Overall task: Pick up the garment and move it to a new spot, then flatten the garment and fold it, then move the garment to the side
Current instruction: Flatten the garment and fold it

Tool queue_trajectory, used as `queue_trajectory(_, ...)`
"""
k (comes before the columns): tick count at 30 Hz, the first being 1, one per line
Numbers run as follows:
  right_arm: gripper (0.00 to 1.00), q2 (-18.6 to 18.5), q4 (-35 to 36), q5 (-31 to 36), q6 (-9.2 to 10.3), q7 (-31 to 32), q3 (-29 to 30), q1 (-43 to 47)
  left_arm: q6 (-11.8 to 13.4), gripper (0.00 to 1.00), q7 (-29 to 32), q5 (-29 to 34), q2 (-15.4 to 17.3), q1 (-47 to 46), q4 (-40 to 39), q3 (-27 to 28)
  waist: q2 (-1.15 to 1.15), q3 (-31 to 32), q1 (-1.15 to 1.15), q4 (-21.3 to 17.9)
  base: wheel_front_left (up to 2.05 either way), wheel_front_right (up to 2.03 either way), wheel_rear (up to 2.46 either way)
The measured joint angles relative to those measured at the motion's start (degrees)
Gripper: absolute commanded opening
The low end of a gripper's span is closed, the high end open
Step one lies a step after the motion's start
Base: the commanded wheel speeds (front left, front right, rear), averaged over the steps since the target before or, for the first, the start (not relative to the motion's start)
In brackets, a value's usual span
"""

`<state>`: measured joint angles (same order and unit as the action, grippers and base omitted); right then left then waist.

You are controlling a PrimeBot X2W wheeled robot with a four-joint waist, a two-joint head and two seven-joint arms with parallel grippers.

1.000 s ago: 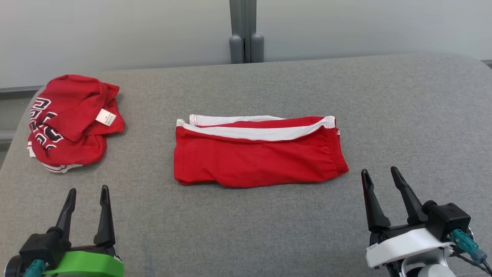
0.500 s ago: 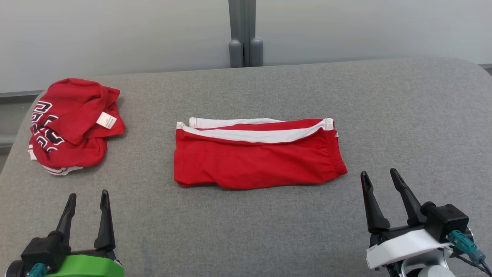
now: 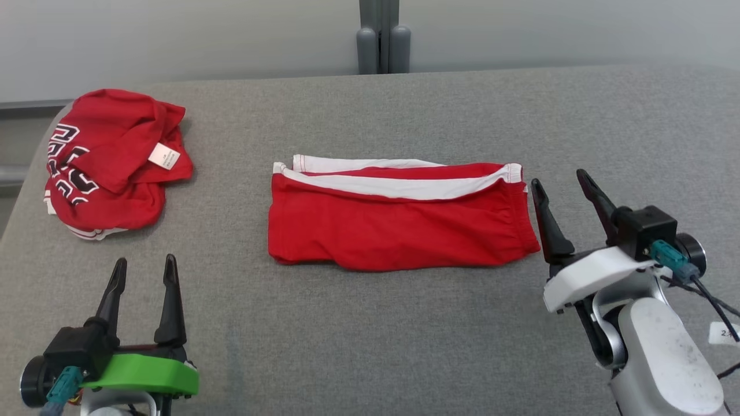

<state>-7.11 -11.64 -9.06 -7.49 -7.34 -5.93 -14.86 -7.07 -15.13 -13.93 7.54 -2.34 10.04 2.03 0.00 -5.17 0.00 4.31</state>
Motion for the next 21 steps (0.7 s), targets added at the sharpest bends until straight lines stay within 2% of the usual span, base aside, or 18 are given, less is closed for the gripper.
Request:
queue_trajectory(7, 1.00, -1.27, -14.24, 1.35, 0.00, 0.92, 1.42, -8.38, -0.07, 1.00, 0.00, 0.24, -1.15, -3.92, 0.79, -1.27, 0.00, -3.92, 0.00, 2.50, 0.00, 0.00, 0.00)
queue_trajectory(16, 1.00, -0.66, -31.73, 1.70, 0.00, -0.23, 3.58, -14.28, -0.23, 1.00, 0.00, 0.40, -1.94, -6.75, 1.75, -2.26, 0.00, -8.32, 0.00, 5.94, 0.00, 0.00, 0.00)
queue_trajectory(21, 1.00, -0.36, -38.22, 1.23, -0.02, -1.34, 5.04, -16.98, -0.24, 1.00, 0.00, 0.46, -2.55, -7.82, 2.35, -2.77, 0.00, -9.44, 0.00, 7.19, 0.00, 0.00, 0.00)
